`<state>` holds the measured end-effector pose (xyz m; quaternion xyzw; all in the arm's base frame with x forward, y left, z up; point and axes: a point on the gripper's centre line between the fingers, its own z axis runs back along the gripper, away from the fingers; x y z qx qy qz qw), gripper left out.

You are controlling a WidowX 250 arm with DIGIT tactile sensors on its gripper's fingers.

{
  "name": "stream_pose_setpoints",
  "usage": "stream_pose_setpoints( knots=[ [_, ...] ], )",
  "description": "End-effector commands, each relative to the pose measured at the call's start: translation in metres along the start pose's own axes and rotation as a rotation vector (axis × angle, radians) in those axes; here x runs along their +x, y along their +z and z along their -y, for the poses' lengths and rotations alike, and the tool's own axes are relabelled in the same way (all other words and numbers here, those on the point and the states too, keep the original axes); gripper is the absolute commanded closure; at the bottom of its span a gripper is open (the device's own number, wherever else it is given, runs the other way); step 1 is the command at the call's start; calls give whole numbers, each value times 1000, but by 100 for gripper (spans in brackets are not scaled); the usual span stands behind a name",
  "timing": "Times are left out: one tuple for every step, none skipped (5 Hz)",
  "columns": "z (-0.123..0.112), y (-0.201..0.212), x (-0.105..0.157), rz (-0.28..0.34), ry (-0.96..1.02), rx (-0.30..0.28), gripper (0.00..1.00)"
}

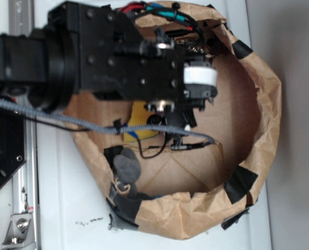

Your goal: Grab the silver keys.

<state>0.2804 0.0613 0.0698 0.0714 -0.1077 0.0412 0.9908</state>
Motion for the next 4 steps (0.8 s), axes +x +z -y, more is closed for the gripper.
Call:
stream_pose_setpoints(
  knots=[
    [-28, 21, 8, 108, 41, 63, 0],
    [-33, 20, 10, 127, 29, 87, 0],
    [-41, 21, 15, 160, 30, 118, 0],
    [-37, 10, 24, 168, -9, 105, 0]
  ],
)
